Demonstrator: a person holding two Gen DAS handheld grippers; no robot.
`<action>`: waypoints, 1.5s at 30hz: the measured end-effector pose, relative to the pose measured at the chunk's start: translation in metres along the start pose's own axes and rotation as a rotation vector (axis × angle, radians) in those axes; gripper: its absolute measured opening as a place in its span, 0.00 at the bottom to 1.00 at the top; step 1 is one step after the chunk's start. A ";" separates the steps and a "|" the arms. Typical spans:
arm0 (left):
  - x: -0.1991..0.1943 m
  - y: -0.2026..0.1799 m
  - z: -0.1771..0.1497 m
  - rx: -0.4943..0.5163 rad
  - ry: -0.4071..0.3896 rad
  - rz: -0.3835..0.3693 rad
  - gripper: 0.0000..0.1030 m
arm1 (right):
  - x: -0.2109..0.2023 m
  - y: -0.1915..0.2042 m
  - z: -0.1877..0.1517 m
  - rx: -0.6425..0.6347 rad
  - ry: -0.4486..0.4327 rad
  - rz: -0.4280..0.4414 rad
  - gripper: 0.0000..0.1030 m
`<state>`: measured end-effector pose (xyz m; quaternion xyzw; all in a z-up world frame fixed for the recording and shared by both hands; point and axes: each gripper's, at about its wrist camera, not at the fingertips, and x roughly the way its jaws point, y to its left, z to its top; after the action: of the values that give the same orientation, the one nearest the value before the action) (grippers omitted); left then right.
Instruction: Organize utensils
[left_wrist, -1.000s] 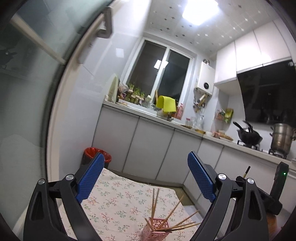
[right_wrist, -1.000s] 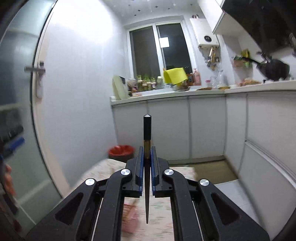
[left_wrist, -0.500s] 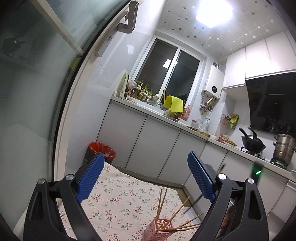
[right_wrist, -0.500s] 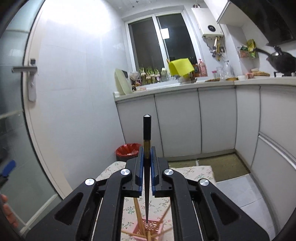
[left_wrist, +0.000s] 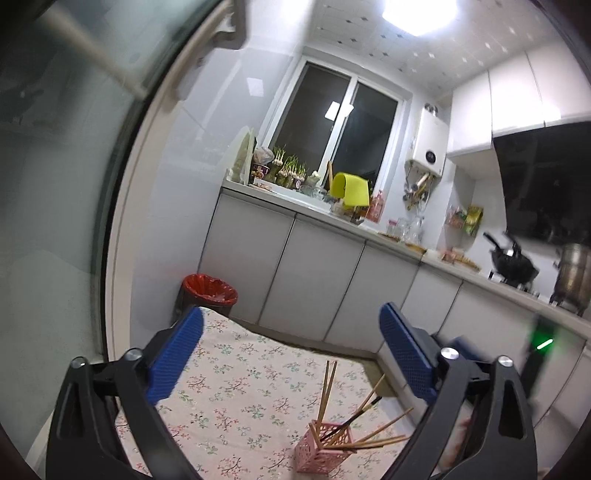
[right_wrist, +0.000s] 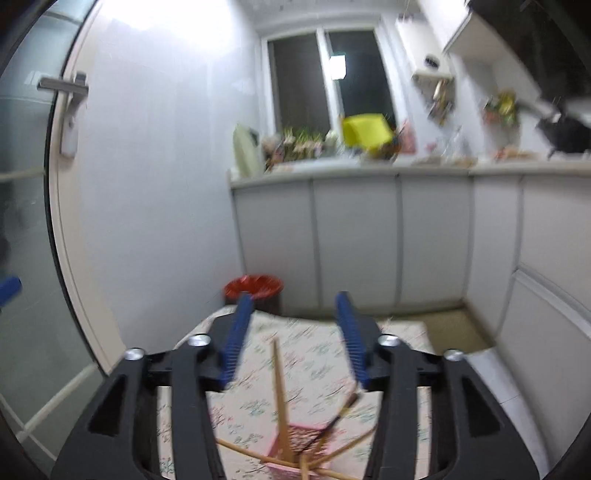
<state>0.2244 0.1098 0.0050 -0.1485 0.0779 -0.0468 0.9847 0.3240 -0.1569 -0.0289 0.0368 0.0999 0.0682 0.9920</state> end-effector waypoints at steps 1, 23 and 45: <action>-0.002 -0.007 -0.002 0.011 0.006 -0.004 0.93 | -0.018 0.001 0.009 -0.014 -0.017 -0.034 0.60; -0.106 -0.118 -0.061 0.207 0.173 0.154 0.93 | -0.220 -0.028 -0.034 0.207 0.084 -0.353 0.94; -0.202 -0.123 -0.071 0.248 0.137 0.184 0.93 | -0.306 -0.007 -0.067 0.227 0.158 -0.454 0.93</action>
<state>0.0048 -0.0043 0.0028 -0.0145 0.1517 0.0245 0.9880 0.0141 -0.2033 -0.0362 0.1190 0.1898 -0.1652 0.9605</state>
